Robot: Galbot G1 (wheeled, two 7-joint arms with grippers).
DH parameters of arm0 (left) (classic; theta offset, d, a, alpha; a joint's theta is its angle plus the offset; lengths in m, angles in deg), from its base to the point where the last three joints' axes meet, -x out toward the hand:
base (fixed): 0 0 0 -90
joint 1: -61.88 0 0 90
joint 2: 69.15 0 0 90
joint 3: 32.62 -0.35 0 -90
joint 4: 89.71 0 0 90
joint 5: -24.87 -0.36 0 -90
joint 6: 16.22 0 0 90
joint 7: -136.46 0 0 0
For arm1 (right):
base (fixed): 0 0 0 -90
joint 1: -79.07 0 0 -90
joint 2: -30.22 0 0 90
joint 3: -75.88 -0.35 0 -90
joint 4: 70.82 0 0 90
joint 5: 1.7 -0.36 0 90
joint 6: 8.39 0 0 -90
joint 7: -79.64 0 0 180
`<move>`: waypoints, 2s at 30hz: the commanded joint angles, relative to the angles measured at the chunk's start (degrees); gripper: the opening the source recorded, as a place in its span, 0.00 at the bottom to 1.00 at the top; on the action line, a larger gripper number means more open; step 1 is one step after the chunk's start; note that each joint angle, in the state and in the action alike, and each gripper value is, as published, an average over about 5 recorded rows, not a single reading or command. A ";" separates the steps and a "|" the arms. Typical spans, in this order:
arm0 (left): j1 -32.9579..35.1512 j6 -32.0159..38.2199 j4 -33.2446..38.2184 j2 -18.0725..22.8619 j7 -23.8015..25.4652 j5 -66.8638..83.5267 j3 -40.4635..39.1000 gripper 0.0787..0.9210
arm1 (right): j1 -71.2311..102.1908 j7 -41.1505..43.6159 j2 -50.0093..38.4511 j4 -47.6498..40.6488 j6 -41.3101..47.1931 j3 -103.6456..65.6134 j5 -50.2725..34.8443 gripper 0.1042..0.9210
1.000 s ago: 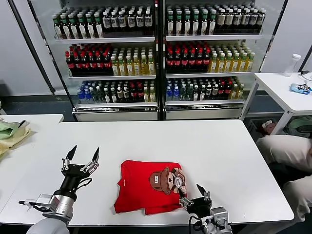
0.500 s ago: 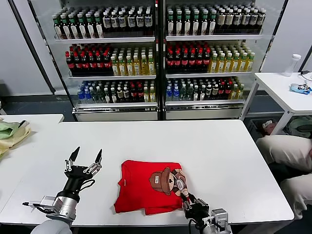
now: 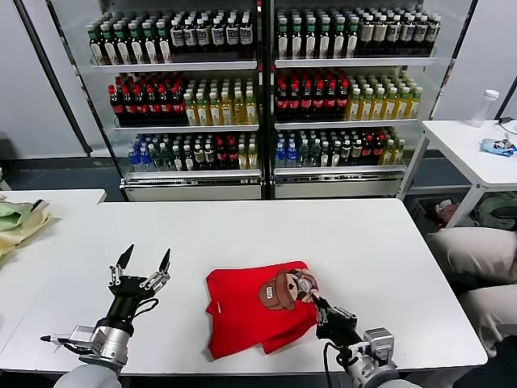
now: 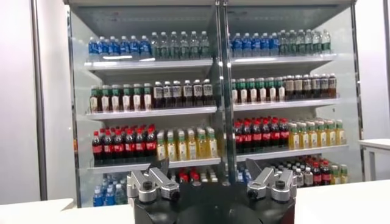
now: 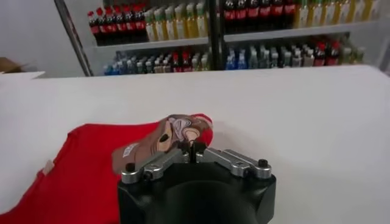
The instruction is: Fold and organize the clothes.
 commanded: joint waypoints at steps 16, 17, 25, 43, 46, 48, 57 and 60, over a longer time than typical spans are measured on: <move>-0.55 1.60 -1.53 0.23 0.46 -1.09 -1.35 0.88 | 3.47 0.10 -0.75 6.08 1.15 -10.31 1.66 0.29; -0.60 1.60 -1.55 0.33 0.51 -1.16 -1.40 0.88 | 2.78 0.45 -0.73 5.75 0.61 -10.84 2.06 0.33; -1.66 2.88 -2.59 1.07 2.39 -2.55 -1.37 0.88 | -4.41 4.80 0.62 -0.62 -6.83 -9.70 12.58 0.60; -11.16 8.05 -10.52 0.83 5.98 -4.91 0.14 0.88 | -18.82 5.54 2.73 -15.19 -13.64 -7.26 19.55 0.88; -10.96 8.16 -10.85 1.09 5.86 -5.00 0.29 0.88 | -20.47 5.67 2.83 -15.50 -13.94 -6.63 19.93 0.88; -10.84 8.27 -10.92 1.39 5.91 -5.10 0.27 0.88 | -21.25 5.63 2.84 -15.98 -13.99 -6.47 20.46 0.88; -9.20 8.03 -9.57 2.56 7.25 -5.13 1.02 0.88 | -18.56 7.01 2.18 -14.49 -13.45 -8.77 23.80 0.88; -8.42 7.81 -8.96 2.92 7.28 -5.44 0.93 0.88 | -17.42 7.47 2.38 -13.78 -14.04 -9.48 25.68 0.88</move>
